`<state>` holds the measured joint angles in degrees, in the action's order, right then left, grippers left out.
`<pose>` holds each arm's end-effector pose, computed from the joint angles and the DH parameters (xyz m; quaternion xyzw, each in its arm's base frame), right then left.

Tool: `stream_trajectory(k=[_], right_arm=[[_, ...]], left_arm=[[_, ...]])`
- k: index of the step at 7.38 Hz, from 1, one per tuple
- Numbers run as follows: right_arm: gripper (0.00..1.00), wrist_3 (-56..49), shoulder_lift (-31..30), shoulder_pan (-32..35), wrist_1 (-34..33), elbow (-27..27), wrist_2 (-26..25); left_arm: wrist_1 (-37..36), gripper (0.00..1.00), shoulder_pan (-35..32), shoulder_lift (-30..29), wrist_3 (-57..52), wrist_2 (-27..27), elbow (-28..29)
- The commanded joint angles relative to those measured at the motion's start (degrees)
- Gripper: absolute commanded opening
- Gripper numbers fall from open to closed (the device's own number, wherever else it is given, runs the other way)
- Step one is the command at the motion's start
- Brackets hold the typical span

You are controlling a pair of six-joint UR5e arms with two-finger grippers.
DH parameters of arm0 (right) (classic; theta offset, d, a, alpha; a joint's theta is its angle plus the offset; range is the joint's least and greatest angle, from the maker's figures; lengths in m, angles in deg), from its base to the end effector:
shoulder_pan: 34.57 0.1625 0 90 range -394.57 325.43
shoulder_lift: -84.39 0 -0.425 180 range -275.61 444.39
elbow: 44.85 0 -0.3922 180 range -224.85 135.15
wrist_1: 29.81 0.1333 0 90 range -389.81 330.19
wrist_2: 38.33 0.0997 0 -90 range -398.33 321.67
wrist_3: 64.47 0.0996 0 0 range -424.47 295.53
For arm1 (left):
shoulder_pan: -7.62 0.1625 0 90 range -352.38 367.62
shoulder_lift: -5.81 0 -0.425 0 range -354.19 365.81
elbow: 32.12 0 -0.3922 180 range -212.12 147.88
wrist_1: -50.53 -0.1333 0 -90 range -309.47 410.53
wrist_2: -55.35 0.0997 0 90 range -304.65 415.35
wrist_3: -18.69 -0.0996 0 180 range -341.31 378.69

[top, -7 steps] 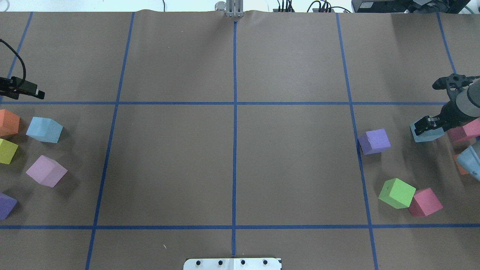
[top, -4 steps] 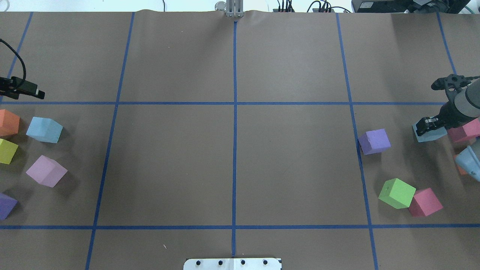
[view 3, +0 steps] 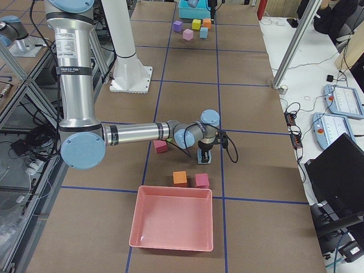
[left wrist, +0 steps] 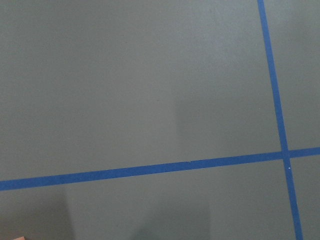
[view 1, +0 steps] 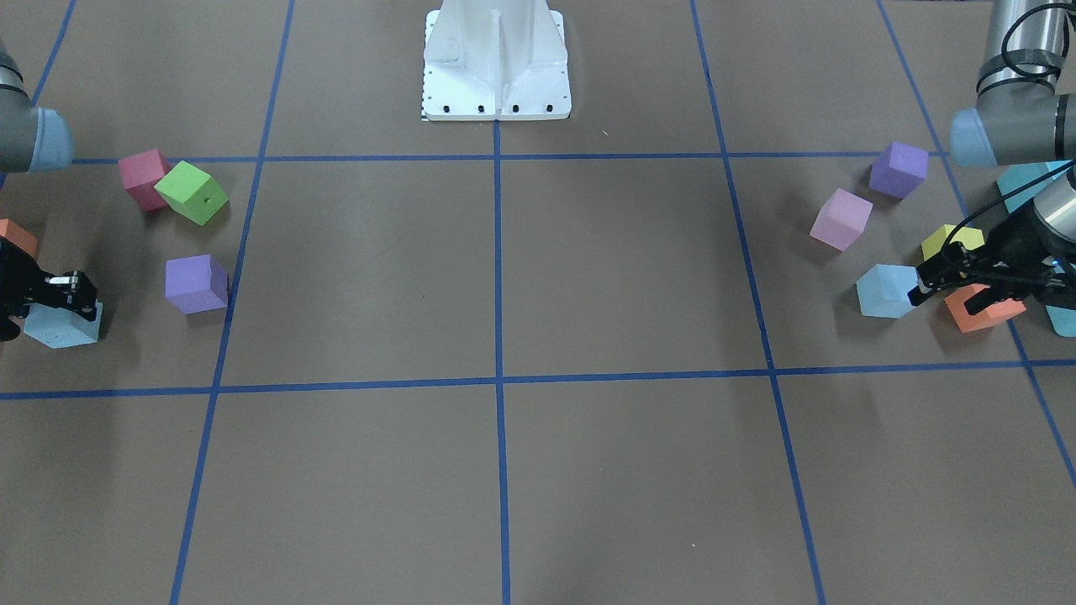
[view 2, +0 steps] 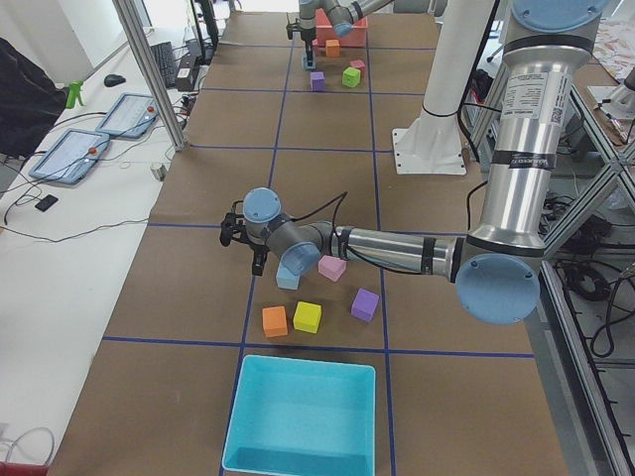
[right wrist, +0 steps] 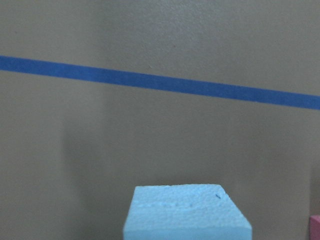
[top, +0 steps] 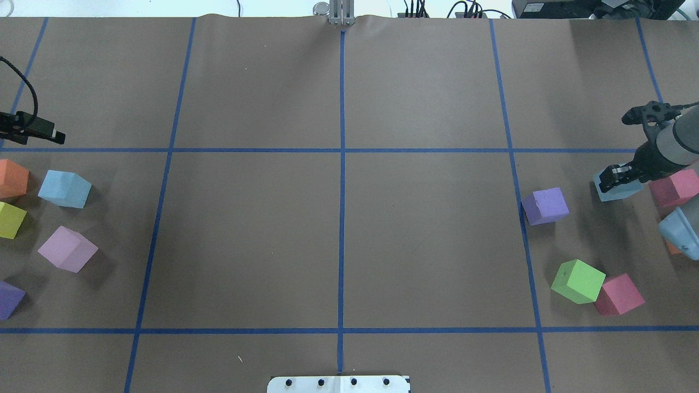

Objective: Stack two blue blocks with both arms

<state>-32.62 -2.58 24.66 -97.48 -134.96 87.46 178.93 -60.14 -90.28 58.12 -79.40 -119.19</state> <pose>-0.2112 -0.5014 0.5955 0.0235 -0.3651 -0.0590 0.9288 0.1528 -0.5406 0.5503 0.0993 0.4738 0.0043 0.8750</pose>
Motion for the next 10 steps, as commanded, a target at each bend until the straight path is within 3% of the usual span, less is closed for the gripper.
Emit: stream_trajectory(k=[1,4,5,8,10], right_arm=[[0.52,0.1,4.4,1.7,-7.4,-3.6,2.8],[0.52,0.2,17.2,2.3,-33.7,-13.7,3.0],[0.52,4.6,20.1,1.0,-36.4,-15.0,2.8],[0.52,18.7,24.9,-7.4,-36.1,-16.7,-0.3],[0.52,21.5,26.0,-10.5,-36.1,-17.5,-0.8]], left_arm=[[-0.1,0.98,0.1,0.0,1.7,1.2,0.0],[-0.5,0.98,2.0,1.4,7.7,6.1,0.4],[-0.4,0.98,3.1,1.7,10.5,6.7,0.2],[0.1,0.98,8.2,3.1,15.5,10.7,-1.6],[0.8,0.98,10.4,3.9,14.1,13.3,-2.4]])
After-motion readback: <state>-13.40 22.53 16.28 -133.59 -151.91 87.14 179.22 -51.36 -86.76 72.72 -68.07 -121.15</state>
